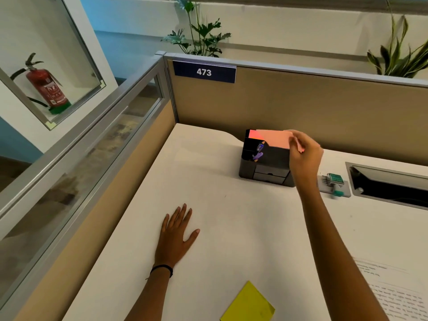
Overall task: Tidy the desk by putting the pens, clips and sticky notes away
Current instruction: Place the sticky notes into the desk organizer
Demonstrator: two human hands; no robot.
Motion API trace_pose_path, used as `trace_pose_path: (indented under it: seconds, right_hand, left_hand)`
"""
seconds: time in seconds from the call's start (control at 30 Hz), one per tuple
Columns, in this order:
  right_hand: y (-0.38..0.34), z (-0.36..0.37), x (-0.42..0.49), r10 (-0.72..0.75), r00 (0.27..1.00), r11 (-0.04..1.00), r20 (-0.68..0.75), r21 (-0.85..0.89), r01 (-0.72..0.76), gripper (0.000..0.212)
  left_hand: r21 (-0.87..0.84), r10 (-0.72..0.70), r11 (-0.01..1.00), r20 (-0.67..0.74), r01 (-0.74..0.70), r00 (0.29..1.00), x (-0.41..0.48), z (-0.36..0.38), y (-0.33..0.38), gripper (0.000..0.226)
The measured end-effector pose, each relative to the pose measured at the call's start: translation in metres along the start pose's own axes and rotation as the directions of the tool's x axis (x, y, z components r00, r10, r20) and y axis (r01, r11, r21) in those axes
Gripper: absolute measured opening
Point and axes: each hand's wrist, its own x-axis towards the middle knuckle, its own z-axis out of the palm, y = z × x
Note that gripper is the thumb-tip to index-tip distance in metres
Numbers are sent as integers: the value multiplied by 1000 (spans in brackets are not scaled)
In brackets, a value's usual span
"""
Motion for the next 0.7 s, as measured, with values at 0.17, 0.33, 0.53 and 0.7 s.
trace_pose_path:
  seconds: [0.17, 0.33, 0.53, 0.7]
  right_hand:
    - [19, 42, 39, -91, 990, 979, 107, -174, 109, 26]
    - [28, 71, 58, -186, 942, 892, 279, -354, 281, 32]
    - [28, 86, 76, -220, 904, 801, 366, -461, 382, 34]
    - [28, 89, 90, -183, 896, 780, 406, -494, 383, 37]
  left_hand:
    - [-8, -2, 1000, -22, 2, 1000, 2, 1, 0, 74]
    - [-4, -6, 1000, -22, 5, 1000, 5, 2, -2, 68]
    - [30, -4, 1000, -14, 4, 1000, 5, 3, -2, 66]
    - [28, -3, 1000, -16, 3, 1000, 5, 4, -2, 66]
